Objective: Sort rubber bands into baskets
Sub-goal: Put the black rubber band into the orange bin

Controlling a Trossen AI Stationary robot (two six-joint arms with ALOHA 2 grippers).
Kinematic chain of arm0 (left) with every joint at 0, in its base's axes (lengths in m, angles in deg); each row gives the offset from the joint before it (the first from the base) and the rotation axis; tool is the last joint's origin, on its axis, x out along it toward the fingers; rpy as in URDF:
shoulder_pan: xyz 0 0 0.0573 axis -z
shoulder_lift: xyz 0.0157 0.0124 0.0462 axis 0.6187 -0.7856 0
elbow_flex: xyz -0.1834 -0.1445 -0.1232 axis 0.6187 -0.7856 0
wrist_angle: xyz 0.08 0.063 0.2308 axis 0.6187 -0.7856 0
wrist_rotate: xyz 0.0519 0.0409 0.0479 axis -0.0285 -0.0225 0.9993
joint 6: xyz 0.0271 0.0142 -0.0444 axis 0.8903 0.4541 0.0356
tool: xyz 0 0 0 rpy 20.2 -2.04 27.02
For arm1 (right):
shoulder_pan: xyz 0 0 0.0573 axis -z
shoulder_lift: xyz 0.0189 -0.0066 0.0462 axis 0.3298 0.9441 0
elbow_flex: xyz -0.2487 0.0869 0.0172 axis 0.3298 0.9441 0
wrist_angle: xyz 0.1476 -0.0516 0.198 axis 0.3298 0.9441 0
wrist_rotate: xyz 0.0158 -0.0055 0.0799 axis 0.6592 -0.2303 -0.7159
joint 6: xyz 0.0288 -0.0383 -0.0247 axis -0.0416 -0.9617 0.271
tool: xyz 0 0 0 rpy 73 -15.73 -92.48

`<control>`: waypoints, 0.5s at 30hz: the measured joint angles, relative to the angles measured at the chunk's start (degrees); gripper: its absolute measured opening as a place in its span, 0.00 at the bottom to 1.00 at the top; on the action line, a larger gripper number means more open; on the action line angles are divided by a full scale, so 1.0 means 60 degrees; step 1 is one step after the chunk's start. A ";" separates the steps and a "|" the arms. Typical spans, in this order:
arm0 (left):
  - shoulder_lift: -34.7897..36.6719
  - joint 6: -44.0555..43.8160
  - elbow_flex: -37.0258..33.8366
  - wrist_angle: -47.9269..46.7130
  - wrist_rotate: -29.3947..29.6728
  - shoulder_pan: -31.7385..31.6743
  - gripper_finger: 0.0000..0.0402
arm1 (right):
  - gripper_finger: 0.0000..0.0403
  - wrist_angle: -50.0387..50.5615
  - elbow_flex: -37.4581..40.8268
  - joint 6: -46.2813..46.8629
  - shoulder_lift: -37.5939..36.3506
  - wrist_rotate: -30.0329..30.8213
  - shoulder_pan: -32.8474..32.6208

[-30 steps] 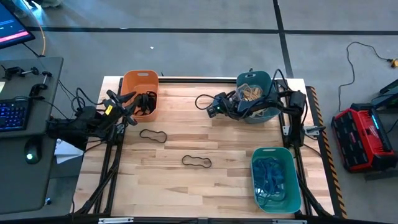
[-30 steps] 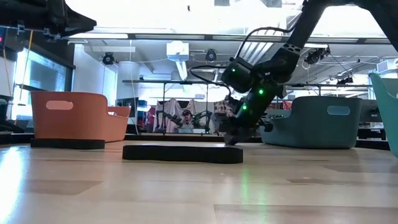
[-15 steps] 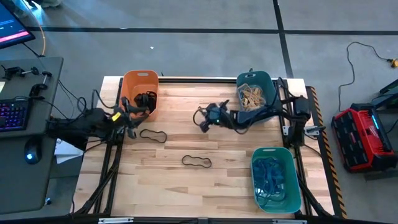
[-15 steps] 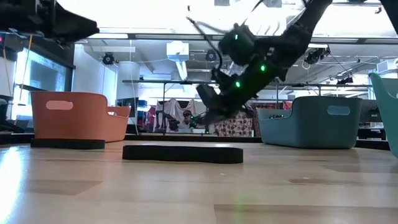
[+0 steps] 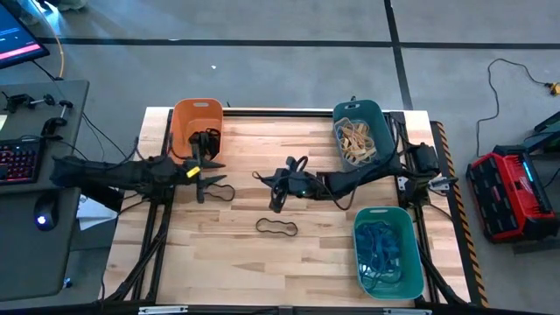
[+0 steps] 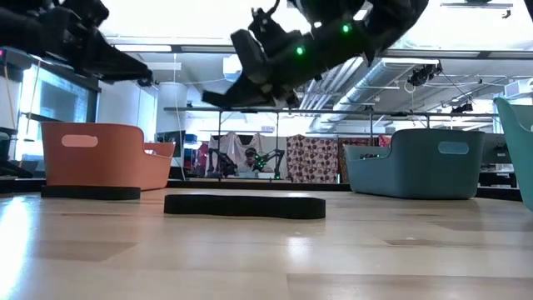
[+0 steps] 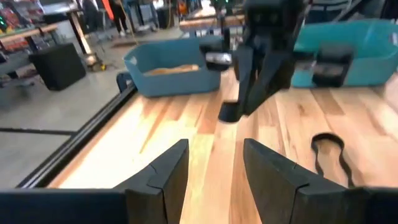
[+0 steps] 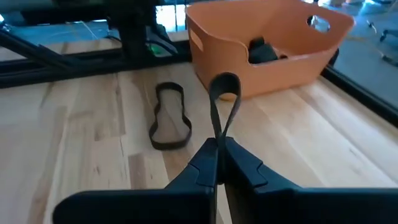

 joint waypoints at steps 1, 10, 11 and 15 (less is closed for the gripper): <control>-0.0262 0.0005 0.0000 0.0180 0.0000 0.0000 0.37 | 0.00 0.0003 -0.0078 -0.0109 0.0000 0.0004 -0.0052; -0.2189 0.0027 0.0000 0.2057 -0.0566 0.0000 0.49 | 0.00 0.0004 -0.0144 -0.0087 0.0000 -0.0211 -0.0103; -0.2387 0.0079 0.0000 0.2238 -0.0568 0.0000 0.51 | 0.00 0.0010 -0.0144 -0.0089 0.0000 -0.0211 -0.0115; -0.3098 0.0104 0.0000 0.3017 -0.0564 0.0000 0.57 | 0.00 0.0005 -0.0144 -0.0134 0.0000 -0.0317 -0.0179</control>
